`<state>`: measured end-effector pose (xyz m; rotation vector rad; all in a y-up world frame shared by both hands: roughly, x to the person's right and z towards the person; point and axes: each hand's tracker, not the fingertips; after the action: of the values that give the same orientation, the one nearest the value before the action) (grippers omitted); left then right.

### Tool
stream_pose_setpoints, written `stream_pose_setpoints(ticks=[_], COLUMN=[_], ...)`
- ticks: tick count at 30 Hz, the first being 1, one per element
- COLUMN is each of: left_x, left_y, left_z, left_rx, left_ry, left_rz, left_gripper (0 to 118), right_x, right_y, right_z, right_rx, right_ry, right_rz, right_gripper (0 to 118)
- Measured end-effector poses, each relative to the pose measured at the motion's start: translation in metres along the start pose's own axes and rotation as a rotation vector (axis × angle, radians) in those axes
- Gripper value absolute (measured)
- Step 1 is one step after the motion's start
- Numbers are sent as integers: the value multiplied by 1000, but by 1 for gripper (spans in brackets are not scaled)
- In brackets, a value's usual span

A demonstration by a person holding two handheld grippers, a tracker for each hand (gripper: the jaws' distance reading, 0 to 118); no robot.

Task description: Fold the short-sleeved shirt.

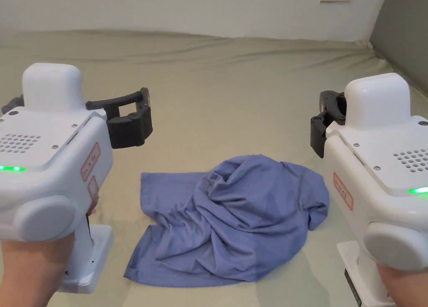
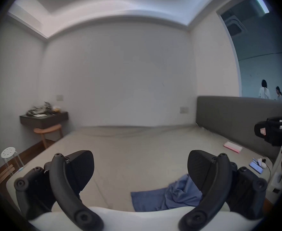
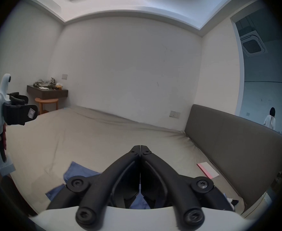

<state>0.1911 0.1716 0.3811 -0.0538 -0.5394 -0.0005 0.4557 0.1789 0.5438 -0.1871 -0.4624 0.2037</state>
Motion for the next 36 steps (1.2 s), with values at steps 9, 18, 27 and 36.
stream_pose_setpoints(ticks=[9,18,27,36], left_x=[18,38,29,-1], left_y=[-9,-4,-34,-191], left_z=[47,58,25,-31], left_rx=[44,85,-130,-738], left_ry=[138,95,5,-72], left_rz=[-131,-235,-210,-99], left_gripper=[0,0,0,0], right_x=[-50,-64,-56,-26], right_y=[9,6,-9,-62], right_z=[29,34,23,5], right_rx=[90,96,50,-107], right_ry=[39,60,64,42], right_rz=[62,98,92,68], right_gripper=[2,2,2,2])
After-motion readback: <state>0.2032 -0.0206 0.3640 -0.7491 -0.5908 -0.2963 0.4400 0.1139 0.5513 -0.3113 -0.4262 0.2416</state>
